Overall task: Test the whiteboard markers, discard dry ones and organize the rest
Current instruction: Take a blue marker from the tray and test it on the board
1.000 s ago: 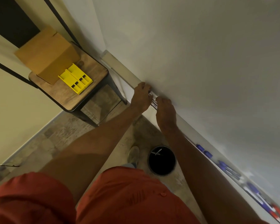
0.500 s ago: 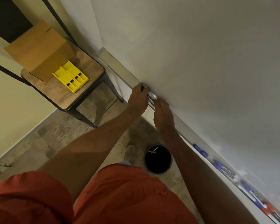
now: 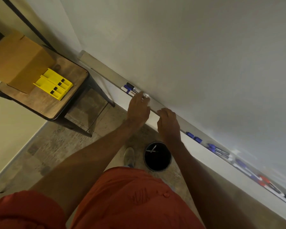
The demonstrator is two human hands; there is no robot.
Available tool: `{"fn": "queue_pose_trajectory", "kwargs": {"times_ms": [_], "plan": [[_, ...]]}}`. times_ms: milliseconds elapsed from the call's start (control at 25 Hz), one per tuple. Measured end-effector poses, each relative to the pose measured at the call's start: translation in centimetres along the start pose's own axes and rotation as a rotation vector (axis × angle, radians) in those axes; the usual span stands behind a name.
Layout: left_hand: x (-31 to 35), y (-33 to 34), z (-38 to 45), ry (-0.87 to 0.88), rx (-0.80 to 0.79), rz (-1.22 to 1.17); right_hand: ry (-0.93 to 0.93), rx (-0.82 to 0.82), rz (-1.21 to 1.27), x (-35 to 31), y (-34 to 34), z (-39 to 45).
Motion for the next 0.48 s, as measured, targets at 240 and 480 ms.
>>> {"fn": "queue_pose_trajectory", "kwargs": {"times_ms": [240,480], "plan": [[6.1,4.4,-6.9,0.134,-0.191,0.024,0.178,0.08,0.04,4.6,-3.3,-7.2],[11.4,7.8,-11.6,0.288,-0.294,0.053,0.378,0.163,0.023,10.2,-5.3,-14.8]]}}
Point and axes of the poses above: each hand's wrist, its own z-axis towards the middle knuckle, its own y-axis out of the palm, x = y × z, the point moved 8 cm from there along z, towards the middle knuckle, and after that the axes turned 13 degrees about -y, right-handed, at the moved point
